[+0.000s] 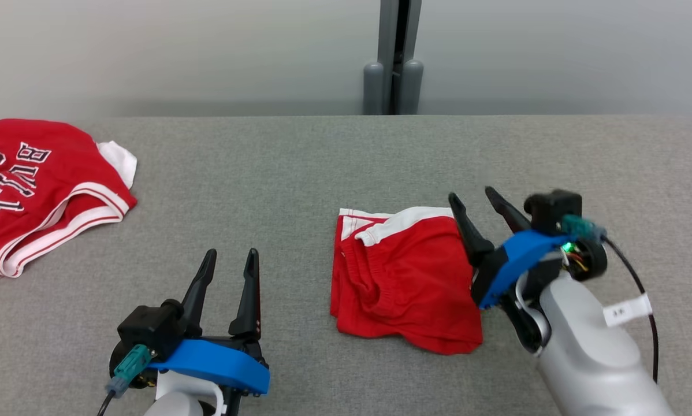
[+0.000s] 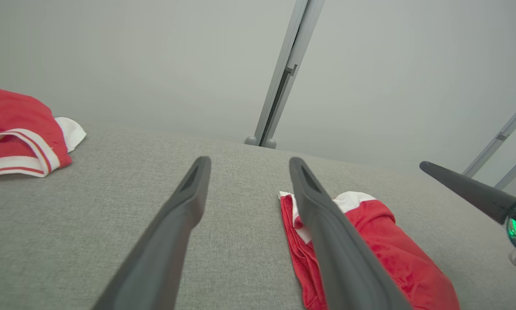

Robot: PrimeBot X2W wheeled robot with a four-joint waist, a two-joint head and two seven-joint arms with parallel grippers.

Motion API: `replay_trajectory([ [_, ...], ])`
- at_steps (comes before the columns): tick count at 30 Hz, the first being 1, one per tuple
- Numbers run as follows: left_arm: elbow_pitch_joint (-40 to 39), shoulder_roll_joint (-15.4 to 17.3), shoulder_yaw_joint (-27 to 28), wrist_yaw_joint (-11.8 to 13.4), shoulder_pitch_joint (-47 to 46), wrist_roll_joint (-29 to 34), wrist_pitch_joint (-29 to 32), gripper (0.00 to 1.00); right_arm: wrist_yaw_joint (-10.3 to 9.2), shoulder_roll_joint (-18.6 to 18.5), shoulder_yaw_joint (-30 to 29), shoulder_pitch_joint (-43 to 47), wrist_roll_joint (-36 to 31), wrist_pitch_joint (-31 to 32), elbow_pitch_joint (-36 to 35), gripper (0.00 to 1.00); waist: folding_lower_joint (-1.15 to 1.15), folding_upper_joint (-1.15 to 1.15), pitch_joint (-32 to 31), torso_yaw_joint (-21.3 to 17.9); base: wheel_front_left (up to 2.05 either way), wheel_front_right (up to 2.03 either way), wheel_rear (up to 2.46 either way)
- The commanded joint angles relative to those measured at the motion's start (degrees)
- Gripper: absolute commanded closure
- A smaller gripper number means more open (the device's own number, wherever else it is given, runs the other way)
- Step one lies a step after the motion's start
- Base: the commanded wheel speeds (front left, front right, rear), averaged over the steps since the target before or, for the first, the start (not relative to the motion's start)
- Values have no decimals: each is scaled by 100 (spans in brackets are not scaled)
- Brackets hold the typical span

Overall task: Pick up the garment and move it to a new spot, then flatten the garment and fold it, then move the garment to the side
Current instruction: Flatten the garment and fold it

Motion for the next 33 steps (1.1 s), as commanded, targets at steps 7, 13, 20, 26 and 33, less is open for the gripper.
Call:
replay_trajectory([
  [7,125,-42,410,90,411,230,-41,0,1,115,-1263,1203,-1327,-562,-850,0,0,0,-182,-208,0,0,0],
  [13,91,-116,796,42,818,348,-42,0,1,136,-1495,2077,-1214,-620,-1736,0,0,0,-285,-272,0,0,0],
  [20,83,-265,1211,-85,1286,569,-43,0,1,128,-1478,2970,-1085,-656,-2556,0,0,0,-389,-295,0,0,0],
  [26,167,-350,1401,-207,1361,709,-43,0,1,130,-1453,3200,-1056,-633,-2760,0,0,0,-368,-306,0,0,0],
  [33,285,-435,1480,-310,1289,794,-43,0,1,129,-1473,3192,-1051,-576,-2784,0,0,0,-355,-297,0,0,0],
])
